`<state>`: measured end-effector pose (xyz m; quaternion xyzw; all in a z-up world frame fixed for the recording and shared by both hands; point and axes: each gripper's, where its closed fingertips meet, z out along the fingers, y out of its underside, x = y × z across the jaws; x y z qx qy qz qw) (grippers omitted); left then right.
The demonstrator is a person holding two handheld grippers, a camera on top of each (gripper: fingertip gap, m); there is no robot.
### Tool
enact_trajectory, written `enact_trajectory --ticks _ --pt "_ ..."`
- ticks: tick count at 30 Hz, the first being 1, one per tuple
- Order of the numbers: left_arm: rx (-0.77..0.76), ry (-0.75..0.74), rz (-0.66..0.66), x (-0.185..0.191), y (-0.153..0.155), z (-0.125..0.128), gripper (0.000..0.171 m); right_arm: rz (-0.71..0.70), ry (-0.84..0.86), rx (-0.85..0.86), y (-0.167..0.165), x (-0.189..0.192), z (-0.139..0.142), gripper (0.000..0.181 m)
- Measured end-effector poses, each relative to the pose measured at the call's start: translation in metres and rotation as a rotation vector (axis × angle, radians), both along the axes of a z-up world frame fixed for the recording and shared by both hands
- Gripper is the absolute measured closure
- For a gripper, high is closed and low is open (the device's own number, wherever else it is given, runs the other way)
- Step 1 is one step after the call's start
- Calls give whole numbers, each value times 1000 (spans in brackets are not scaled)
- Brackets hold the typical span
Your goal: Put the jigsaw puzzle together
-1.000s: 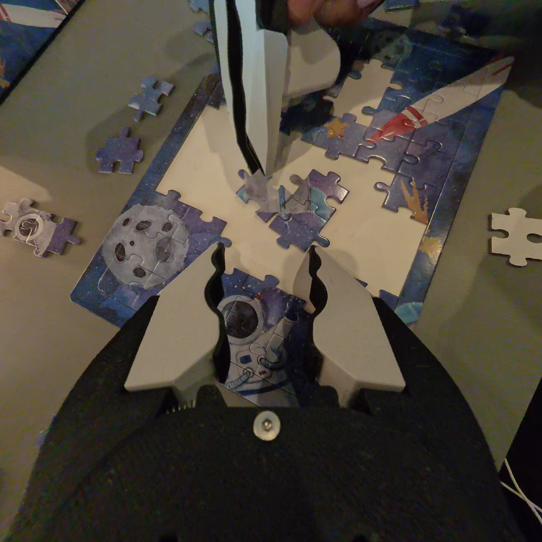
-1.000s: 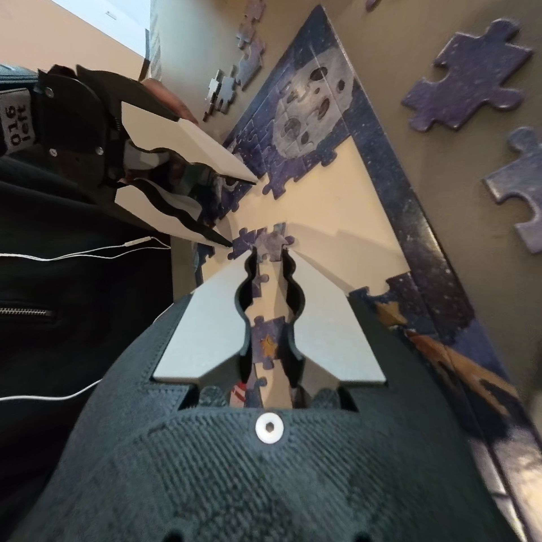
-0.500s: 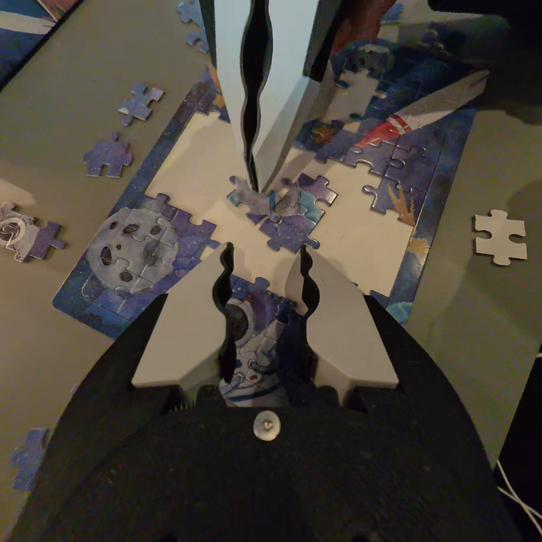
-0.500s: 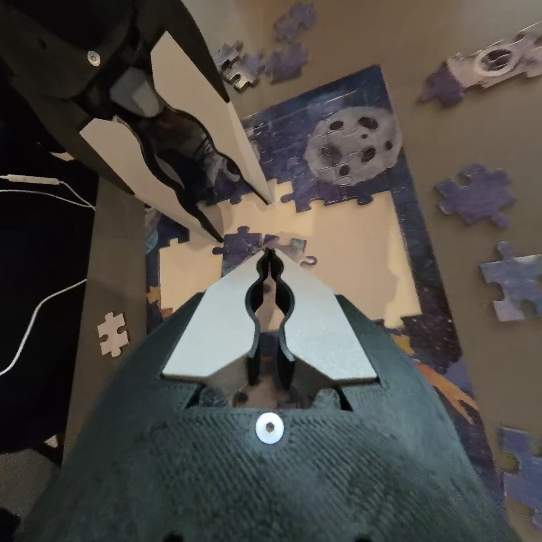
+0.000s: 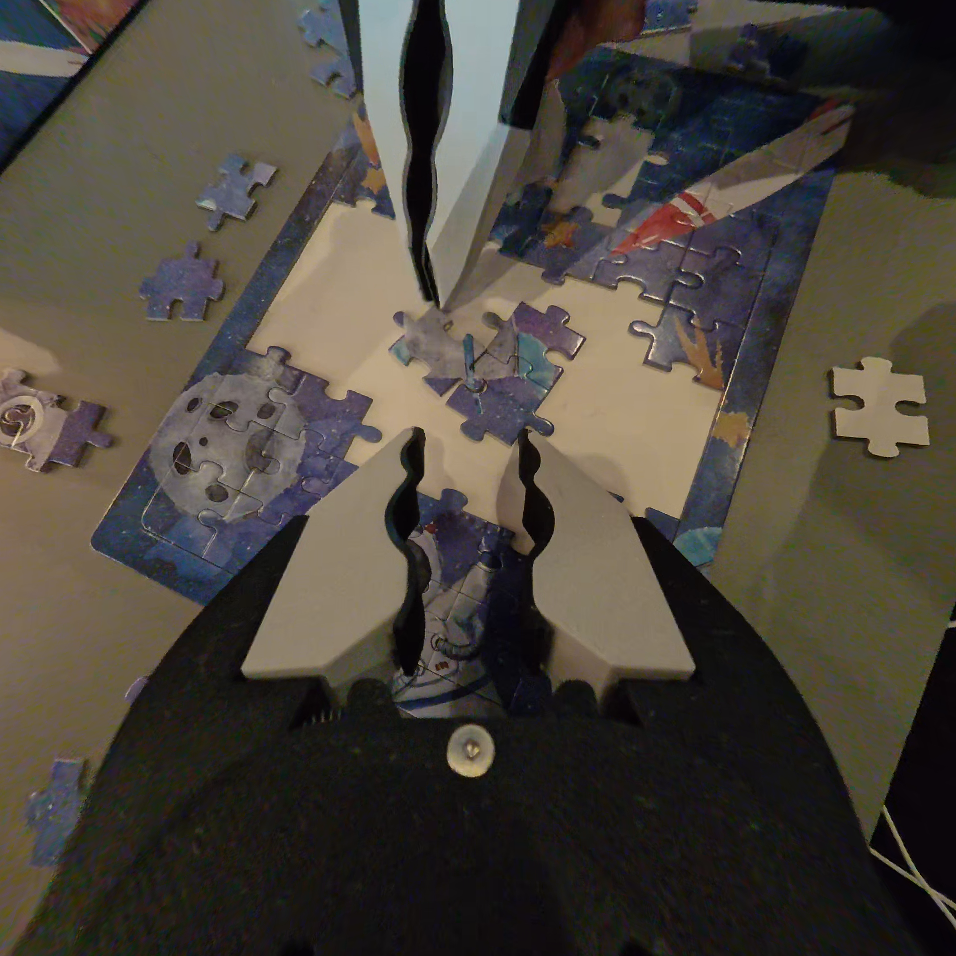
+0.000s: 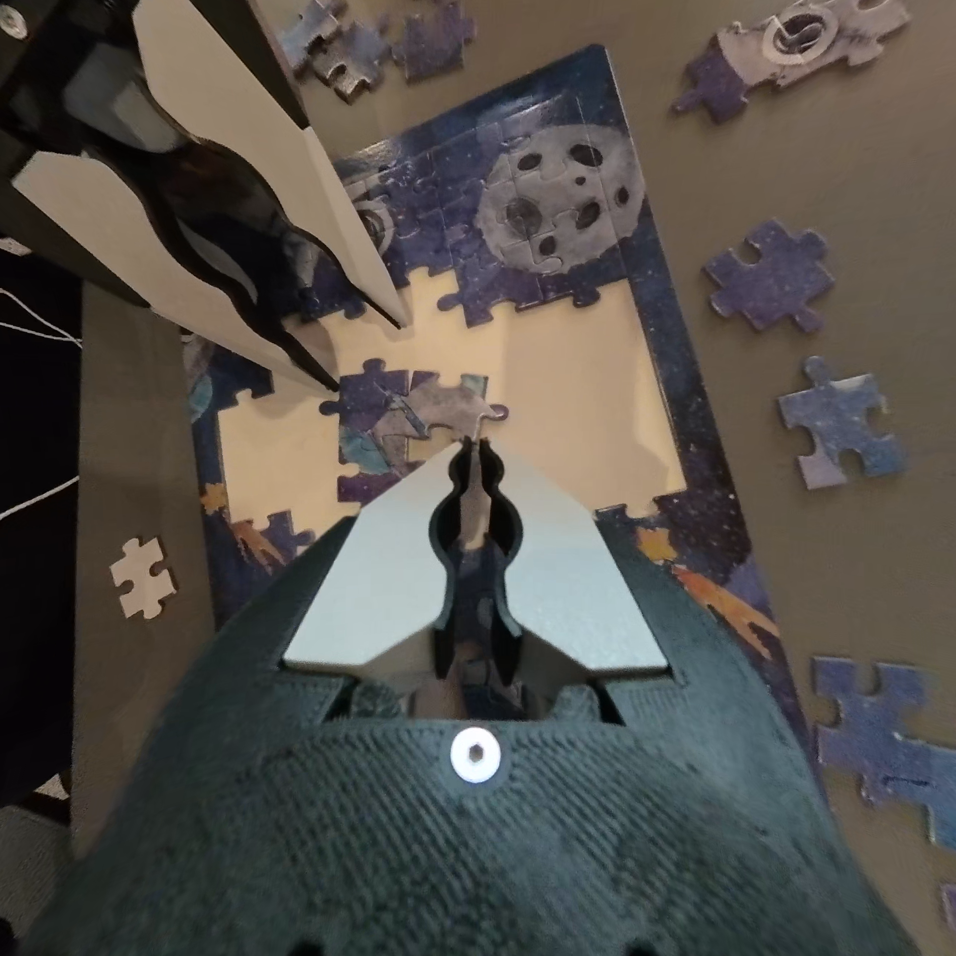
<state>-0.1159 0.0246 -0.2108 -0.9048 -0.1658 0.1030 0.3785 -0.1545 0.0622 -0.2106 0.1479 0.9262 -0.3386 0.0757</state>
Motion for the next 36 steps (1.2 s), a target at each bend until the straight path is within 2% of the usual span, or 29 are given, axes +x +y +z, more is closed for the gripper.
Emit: enact_trajectory --ticks 16,20,27,30,36 --pt "3 -12 -2 0 0 0 137 -18 55 -8 -4 -7 0 181" --pt "3 -12 -2 0 0 0 137 -12 62 -6 -5 -5 1 176" --pt "4 -18 -5 1 0 0 138 -75 181 -124 -24 -21 16 168" --pt "6 -25 -6 1 0 -1 138 -82 177 -93 -28 -21 8 162" --pt "7 -35 -8 1 0 -1 139 -25 171 -60 -26 -12 2 167"
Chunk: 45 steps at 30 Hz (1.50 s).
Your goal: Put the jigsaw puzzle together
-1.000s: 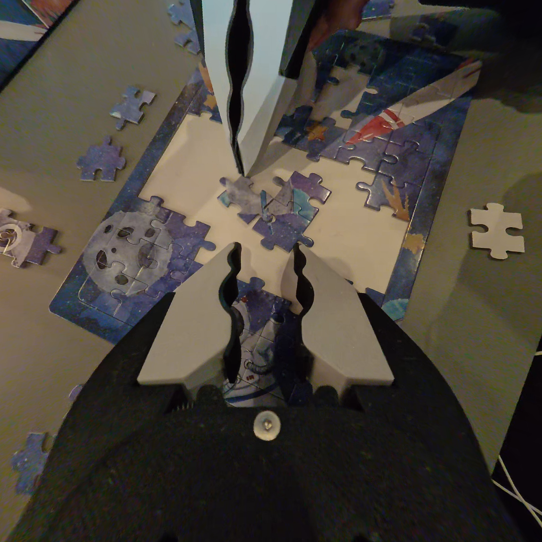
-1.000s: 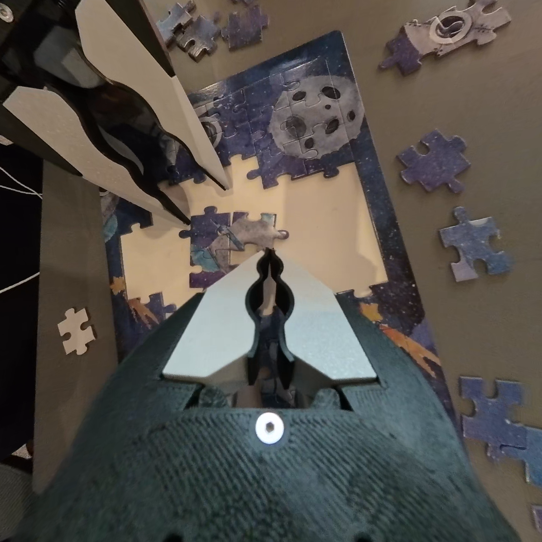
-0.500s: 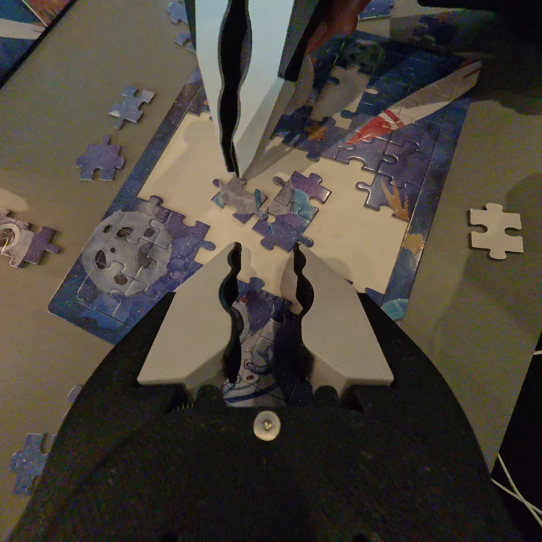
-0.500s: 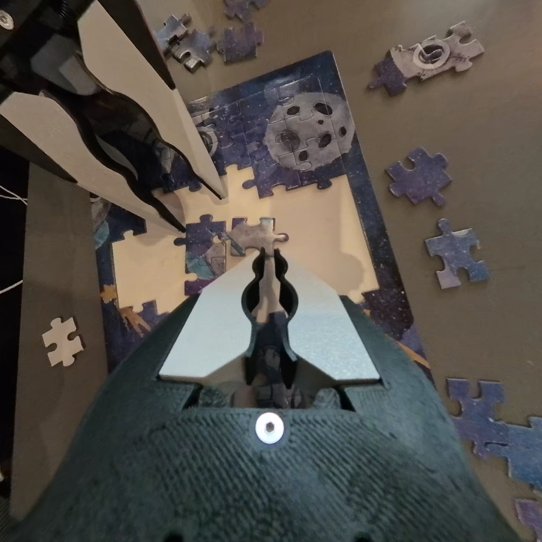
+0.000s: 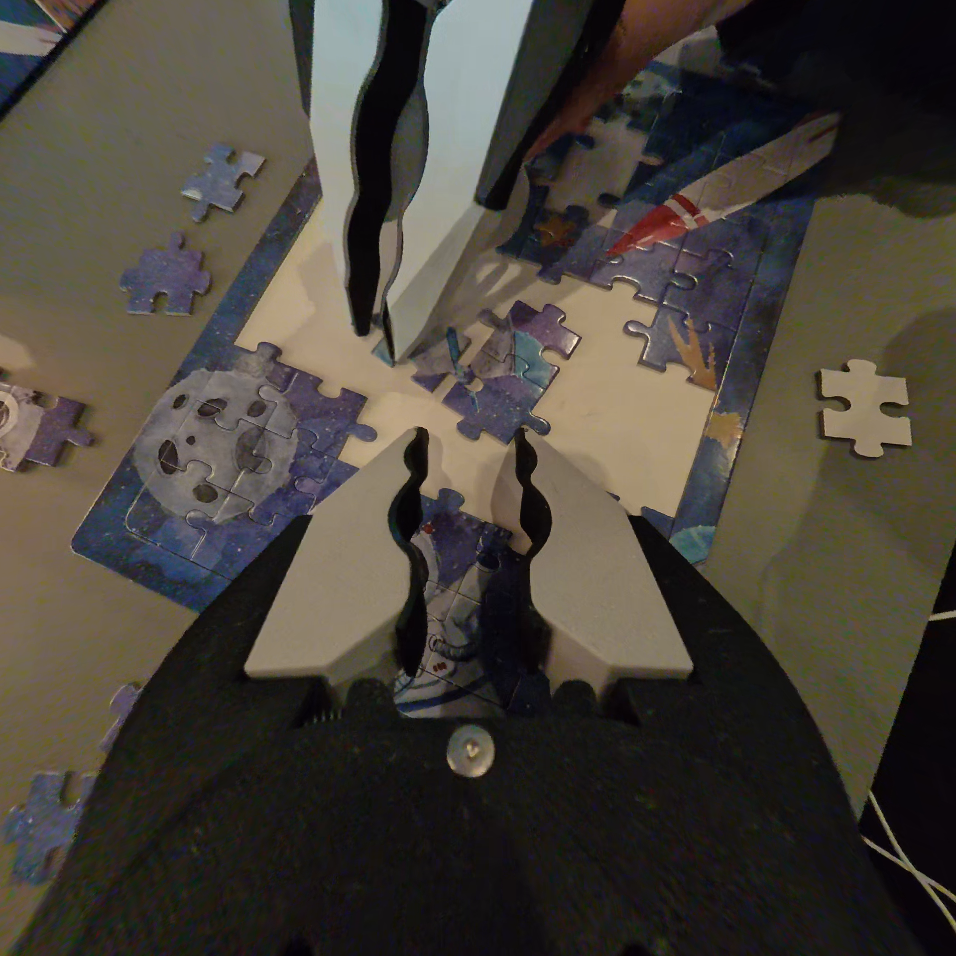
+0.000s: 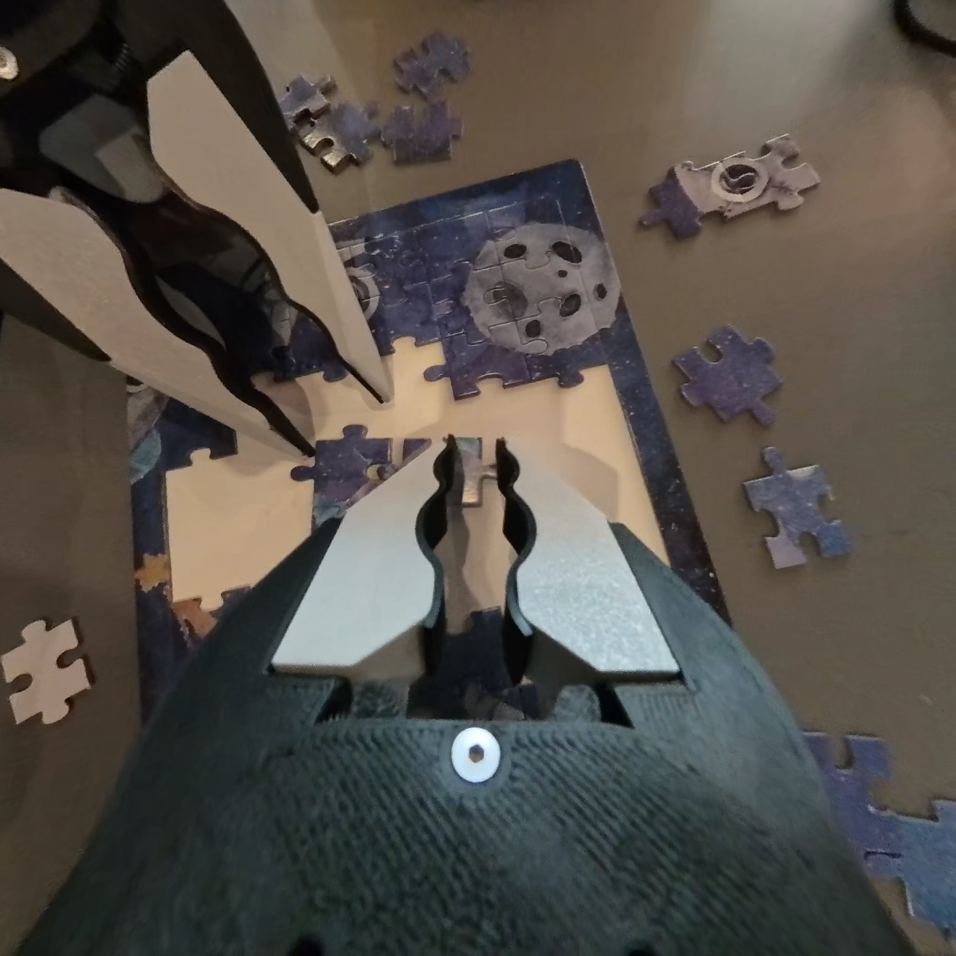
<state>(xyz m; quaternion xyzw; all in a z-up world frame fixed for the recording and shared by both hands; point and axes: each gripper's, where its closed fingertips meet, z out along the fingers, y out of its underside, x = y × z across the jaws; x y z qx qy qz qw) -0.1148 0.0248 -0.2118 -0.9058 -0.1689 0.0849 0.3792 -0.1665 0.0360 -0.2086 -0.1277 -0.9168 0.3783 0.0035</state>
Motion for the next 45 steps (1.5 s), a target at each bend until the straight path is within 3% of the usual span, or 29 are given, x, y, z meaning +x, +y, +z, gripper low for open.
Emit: enact_trajectory --ticks 14,20,45 --pt "1 -5 1 0 0 0 139 14 22 2 13 1 11 164" --pt "1 -6 1 0 0 0 139 41 -49 37 27 5 1 164" --pt "2 -10 2 0 0 -1 138 91 -43 13 14 16 0 161"
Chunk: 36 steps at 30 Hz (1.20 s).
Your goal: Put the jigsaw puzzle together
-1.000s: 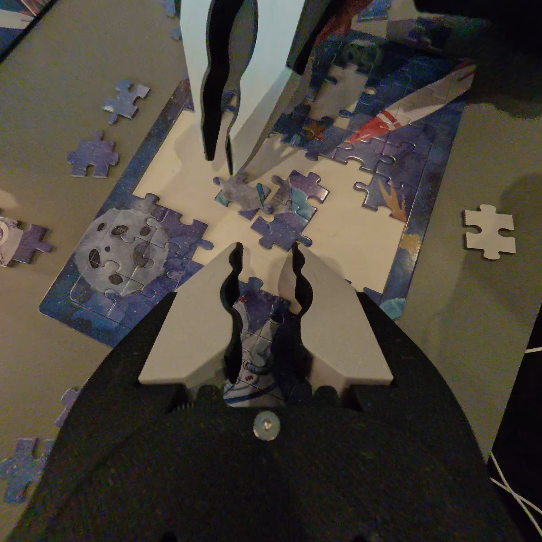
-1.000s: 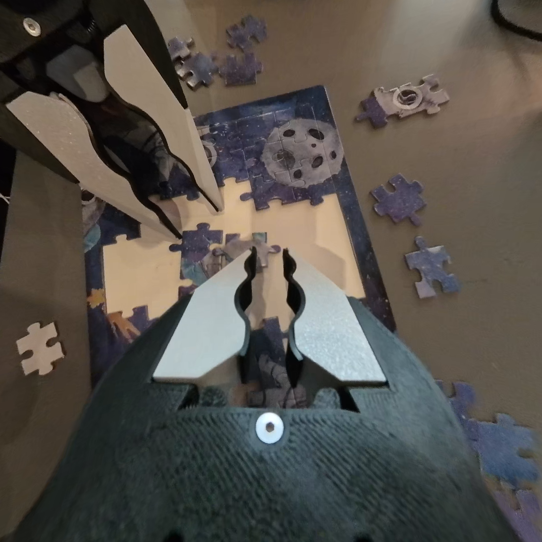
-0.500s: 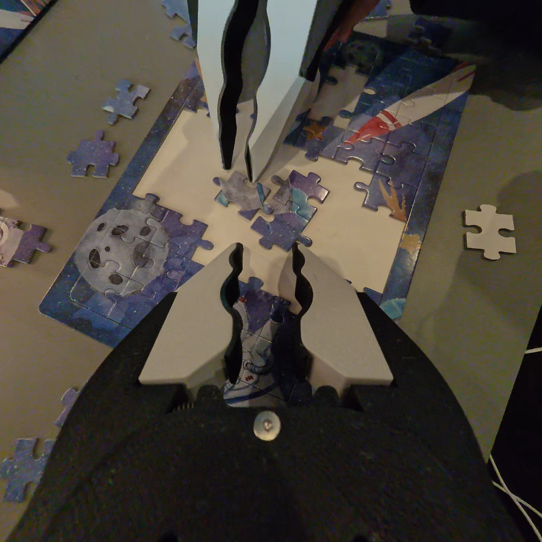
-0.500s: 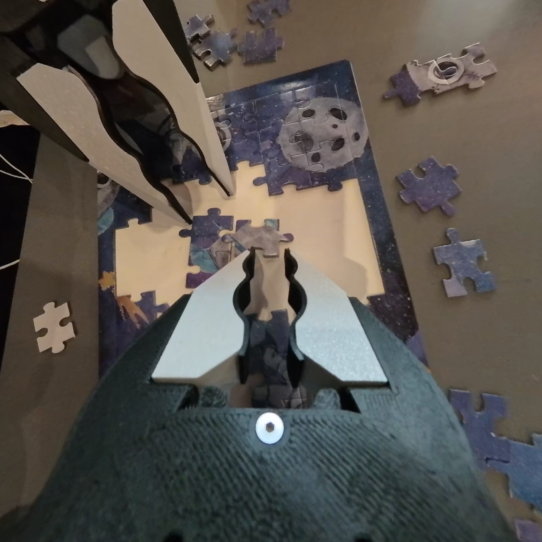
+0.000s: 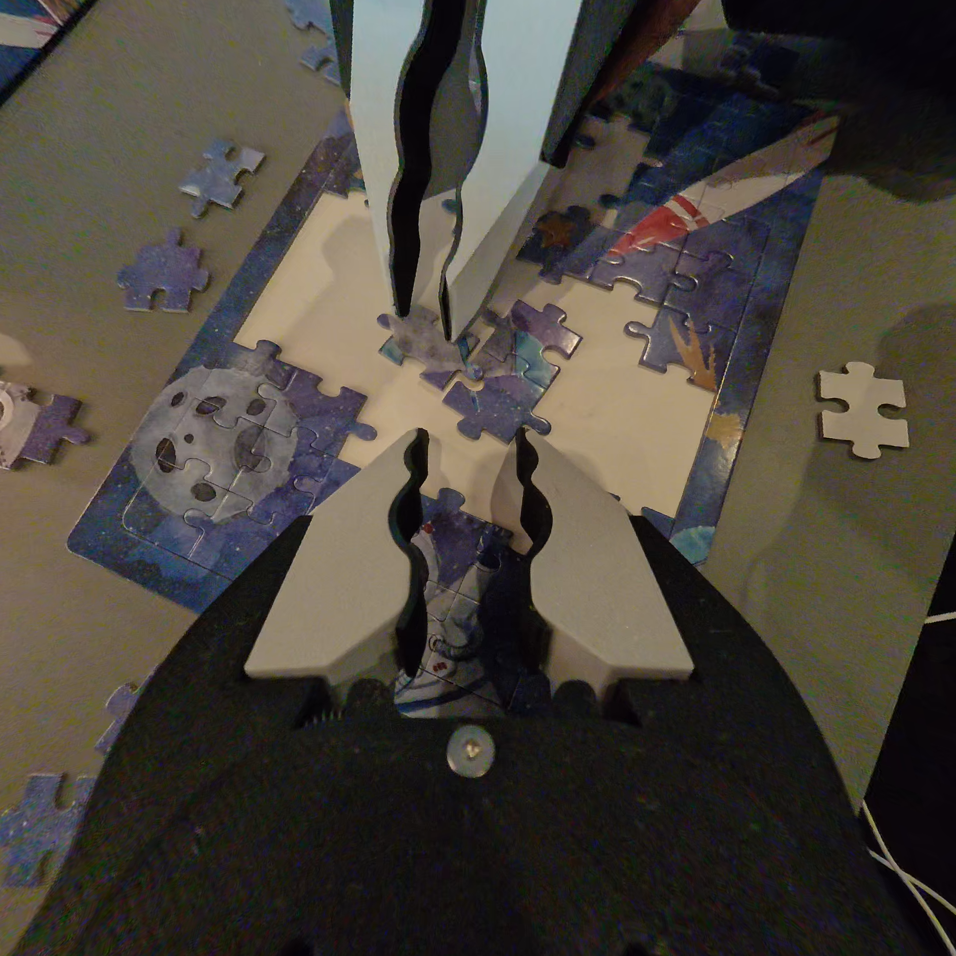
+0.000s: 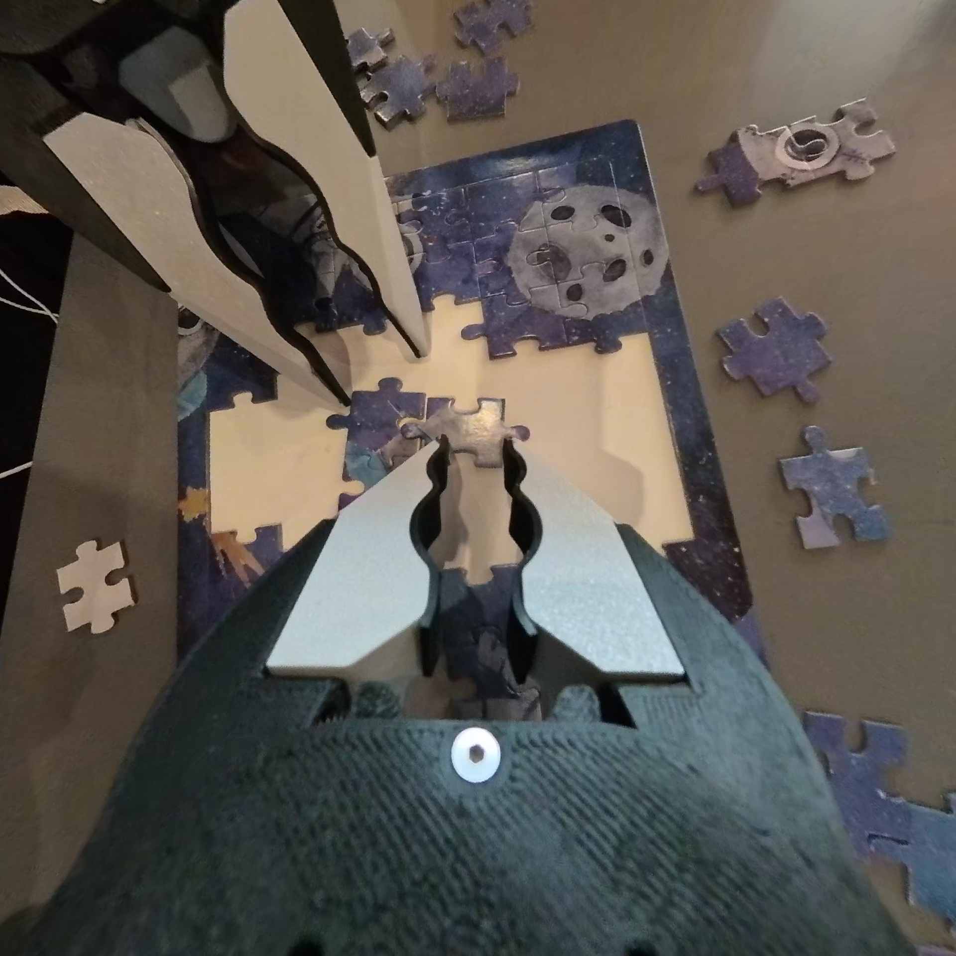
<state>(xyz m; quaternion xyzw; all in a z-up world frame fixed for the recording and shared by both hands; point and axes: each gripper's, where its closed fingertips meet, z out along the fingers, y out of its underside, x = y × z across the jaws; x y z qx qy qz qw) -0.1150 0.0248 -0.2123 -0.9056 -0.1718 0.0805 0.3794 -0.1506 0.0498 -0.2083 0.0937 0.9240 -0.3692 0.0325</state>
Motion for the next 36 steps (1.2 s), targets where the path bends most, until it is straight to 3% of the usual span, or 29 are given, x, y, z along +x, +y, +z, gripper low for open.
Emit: enact_trajectory --ticks 15,20,36 --pt "1 -4 1 0 0 0 138 -32 53 38 -2 -4 2 157" --pt "0 -3 1 0 0 0 138 35 23 -25 -7 11 15 156" --pt "0 -1 2 0 0 0 138 30 78 36 -9 8 2 151"
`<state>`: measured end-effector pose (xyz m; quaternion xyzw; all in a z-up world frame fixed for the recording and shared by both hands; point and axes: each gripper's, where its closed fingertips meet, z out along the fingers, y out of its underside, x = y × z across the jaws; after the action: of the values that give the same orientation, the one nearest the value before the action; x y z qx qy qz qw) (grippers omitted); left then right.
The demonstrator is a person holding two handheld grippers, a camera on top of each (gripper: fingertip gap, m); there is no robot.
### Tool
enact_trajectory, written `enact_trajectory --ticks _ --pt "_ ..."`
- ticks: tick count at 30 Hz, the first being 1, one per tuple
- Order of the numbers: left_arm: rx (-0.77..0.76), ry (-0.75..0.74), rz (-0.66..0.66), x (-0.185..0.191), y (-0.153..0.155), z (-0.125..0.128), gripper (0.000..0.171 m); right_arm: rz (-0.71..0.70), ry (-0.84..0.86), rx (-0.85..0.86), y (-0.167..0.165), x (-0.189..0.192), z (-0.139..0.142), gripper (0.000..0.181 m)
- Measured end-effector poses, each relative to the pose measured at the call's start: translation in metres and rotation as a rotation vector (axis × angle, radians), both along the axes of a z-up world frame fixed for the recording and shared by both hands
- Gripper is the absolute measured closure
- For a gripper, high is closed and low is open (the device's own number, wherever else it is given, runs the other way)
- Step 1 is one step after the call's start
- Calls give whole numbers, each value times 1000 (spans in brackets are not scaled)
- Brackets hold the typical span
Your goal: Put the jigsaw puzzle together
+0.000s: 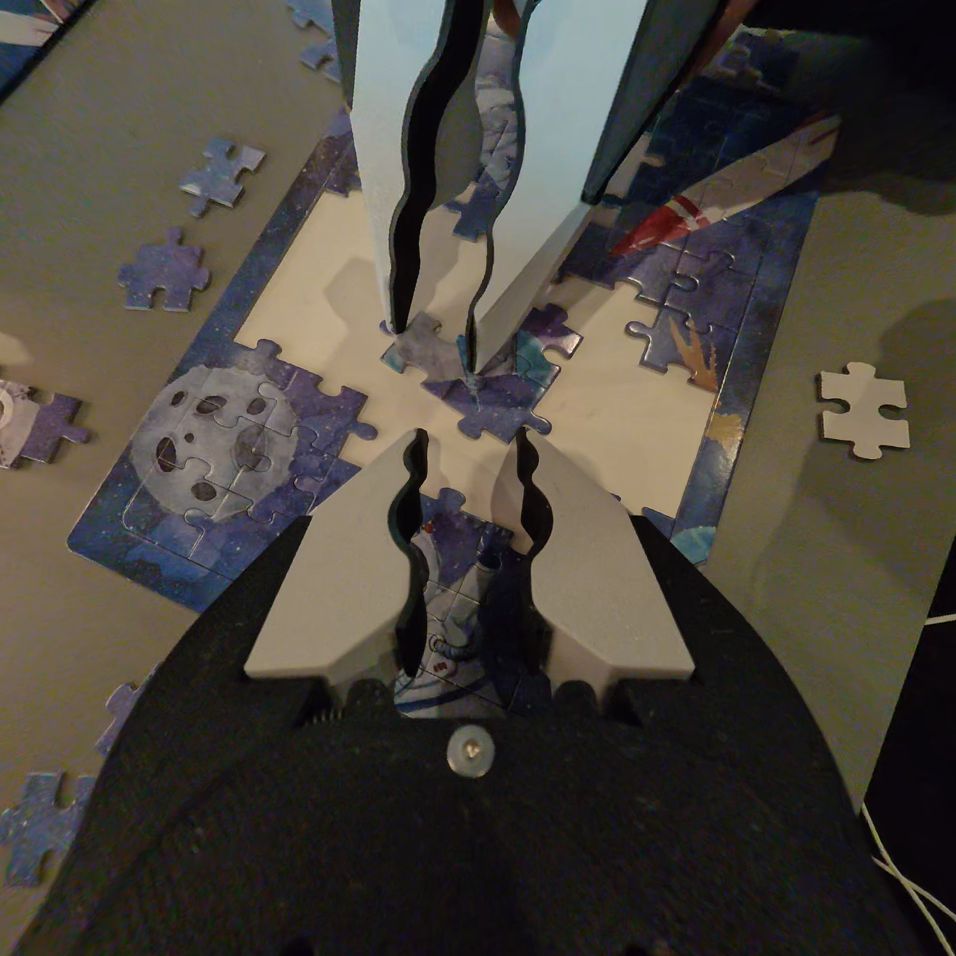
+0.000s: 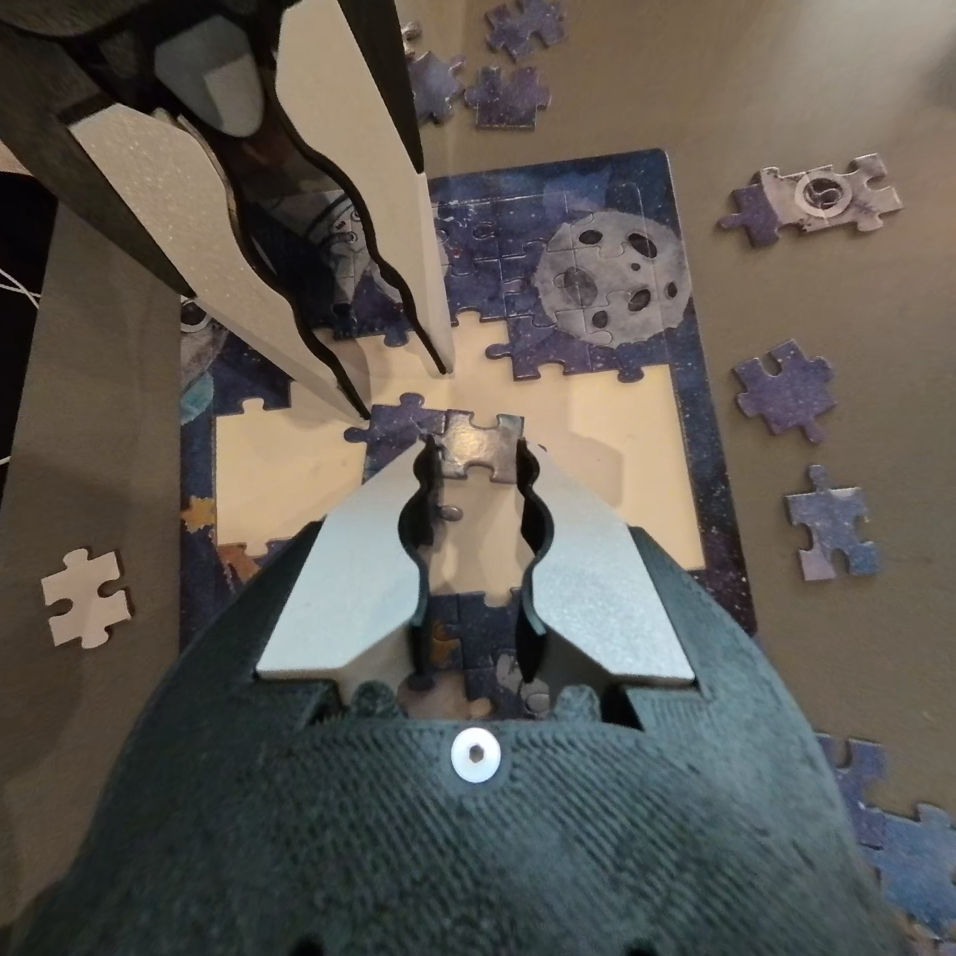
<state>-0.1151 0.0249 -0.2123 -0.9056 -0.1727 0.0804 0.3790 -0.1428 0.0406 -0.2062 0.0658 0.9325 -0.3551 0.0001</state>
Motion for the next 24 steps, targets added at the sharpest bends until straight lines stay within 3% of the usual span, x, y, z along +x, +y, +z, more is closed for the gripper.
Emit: enact_trajectory --ticks 10,19,24 --pt "1 -3 0 0 0 0 138 -5 49 25 -3 -1 -1 146" --pt "0 -1 0 0 0 0 138 -25 83 -8 -4 -5 9 154" --pt "0 -2 0 0 0 0 138 -21 42 14 -4 -3 1 154"
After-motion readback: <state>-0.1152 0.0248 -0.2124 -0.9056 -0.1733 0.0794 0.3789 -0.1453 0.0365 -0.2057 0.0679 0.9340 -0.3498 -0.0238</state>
